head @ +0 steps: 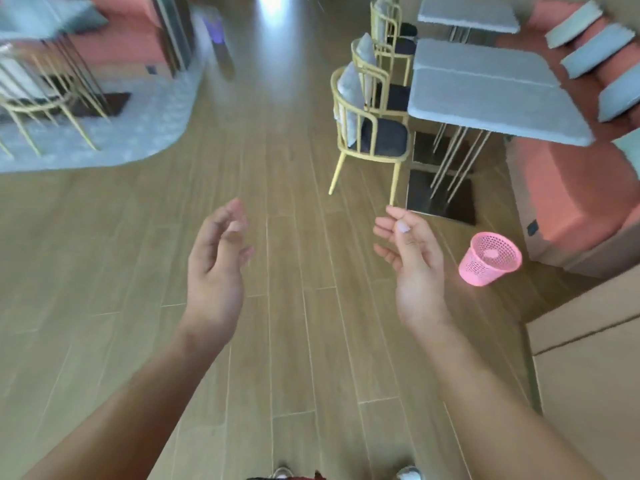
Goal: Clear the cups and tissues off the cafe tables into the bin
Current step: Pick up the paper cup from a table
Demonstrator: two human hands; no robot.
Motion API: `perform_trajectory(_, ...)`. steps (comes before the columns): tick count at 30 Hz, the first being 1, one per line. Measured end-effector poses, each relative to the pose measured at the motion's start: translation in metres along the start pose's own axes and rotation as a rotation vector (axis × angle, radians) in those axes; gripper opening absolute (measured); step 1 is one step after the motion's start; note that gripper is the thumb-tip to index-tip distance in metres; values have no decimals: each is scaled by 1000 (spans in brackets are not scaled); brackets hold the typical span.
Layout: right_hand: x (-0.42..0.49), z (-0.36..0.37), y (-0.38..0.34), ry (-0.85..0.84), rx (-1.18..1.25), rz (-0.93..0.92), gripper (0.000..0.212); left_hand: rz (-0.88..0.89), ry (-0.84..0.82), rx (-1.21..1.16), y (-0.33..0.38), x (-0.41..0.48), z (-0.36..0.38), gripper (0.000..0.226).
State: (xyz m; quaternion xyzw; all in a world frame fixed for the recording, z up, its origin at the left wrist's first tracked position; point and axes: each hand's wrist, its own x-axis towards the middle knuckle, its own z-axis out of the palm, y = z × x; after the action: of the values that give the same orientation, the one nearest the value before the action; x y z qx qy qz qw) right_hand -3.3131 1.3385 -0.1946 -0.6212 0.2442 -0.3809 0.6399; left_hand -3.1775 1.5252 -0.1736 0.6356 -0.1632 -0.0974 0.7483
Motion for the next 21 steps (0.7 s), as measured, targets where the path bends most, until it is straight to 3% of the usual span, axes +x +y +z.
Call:
perform_trajectory(9, 33, 182, 28, -290, 52, 39, 49, 17, 309, 39, 13, 58, -146, 29)
perform_trajectory(21, 163, 393, 77, -611, 105, 88, 52, 66, 621, 124, 7, 204, -237, 33)
